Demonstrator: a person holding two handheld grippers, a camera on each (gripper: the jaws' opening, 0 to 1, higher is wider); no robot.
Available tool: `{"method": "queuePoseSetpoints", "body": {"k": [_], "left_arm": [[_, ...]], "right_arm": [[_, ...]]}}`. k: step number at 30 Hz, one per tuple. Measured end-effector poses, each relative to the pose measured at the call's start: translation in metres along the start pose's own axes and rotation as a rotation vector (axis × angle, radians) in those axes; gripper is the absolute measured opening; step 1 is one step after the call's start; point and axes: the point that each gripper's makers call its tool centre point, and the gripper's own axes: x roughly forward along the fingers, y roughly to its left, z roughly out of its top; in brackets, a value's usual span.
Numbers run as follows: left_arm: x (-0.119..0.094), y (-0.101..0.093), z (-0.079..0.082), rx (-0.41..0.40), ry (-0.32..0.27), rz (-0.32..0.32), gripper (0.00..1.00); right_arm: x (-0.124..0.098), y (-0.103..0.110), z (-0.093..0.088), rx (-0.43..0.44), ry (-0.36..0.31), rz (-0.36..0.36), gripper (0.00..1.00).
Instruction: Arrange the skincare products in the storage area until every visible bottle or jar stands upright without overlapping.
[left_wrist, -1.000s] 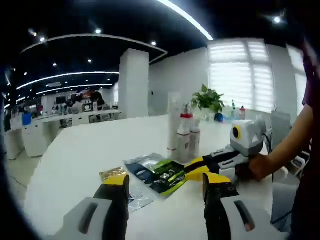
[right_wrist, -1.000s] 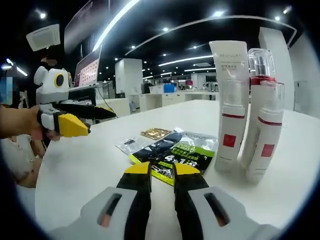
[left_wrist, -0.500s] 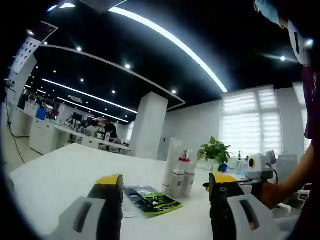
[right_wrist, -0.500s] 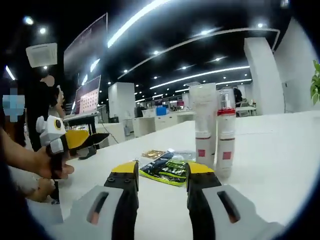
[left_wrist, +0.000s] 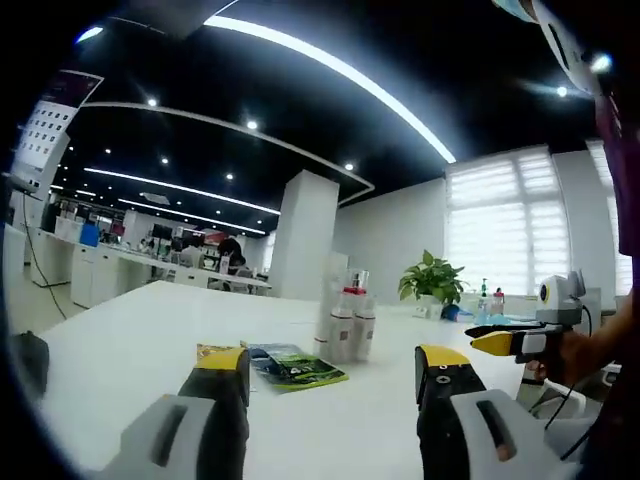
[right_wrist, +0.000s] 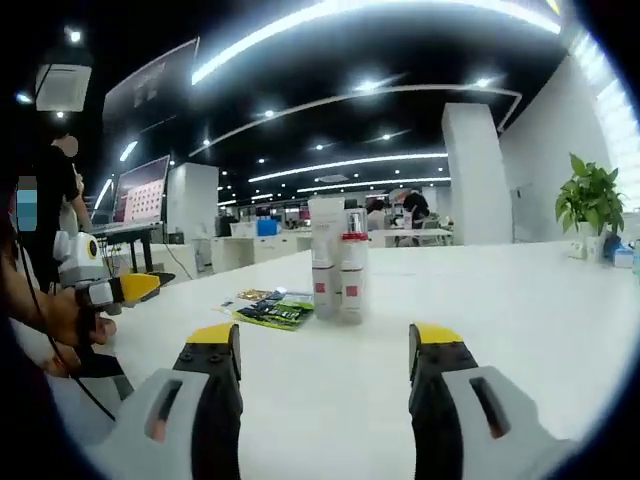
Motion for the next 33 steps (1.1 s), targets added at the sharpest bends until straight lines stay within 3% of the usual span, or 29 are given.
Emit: {"method": "queuePoseSetpoints", "body": {"k": [2,5,6,7,12,14,17,21,25,33], "left_arm": [[-0.001,0.000,0.003,-0.014,-0.024,0.011,0.70],[0.001,-0.001,0.008,-0.024,-0.020,0.020,0.70],[0.001,0.000,0.010,-0.020,-0.003,0.046,0.70],[0.001,0.001,0.012,-0.027,0.014,0.059,0.70],[0.000,0.002,0.033,-0.002,-0.014,0.075,0.69],[0.000,0.006,0.039,0.006,-0.032,0.084,0.69],[-0.001,0.013,0.030,-0.001,0.014,0.113,0.69],[-0.003,0.018,0.021,-0.032,0.023,0.108,0.67],[-0.005,0.019,0.025,-0.038,0.011,0.123,0.58],[-0.004,0.017,0.025,-0.042,0.022,0.127,0.58]], "right_arm": [[0.002,0.002,-0.001,0.057,-0.004,-0.001,0.72],[0.004,0.000,-0.007,0.056,0.035,-0.035,0.72],[0.002,-0.007,-0.016,-0.009,0.113,-0.079,0.73],[0.003,-0.007,-0.016,-0.042,0.116,-0.079,0.75],[-0.002,-0.011,-0.013,0.113,0.111,-0.089,0.77],[-0.004,-0.013,-0.012,0.133,0.105,-0.091,0.77],[-0.005,-0.017,-0.012,0.169,0.110,-0.097,0.76],[-0.006,-0.026,-0.013,0.193,0.097,-0.109,0.74],[-0.005,-0.028,-0.011,0.196,0.084,-0.108,0.72],[0.003,-0.026,-0.010,0.217,0.079,-0.095,0.72]]}}
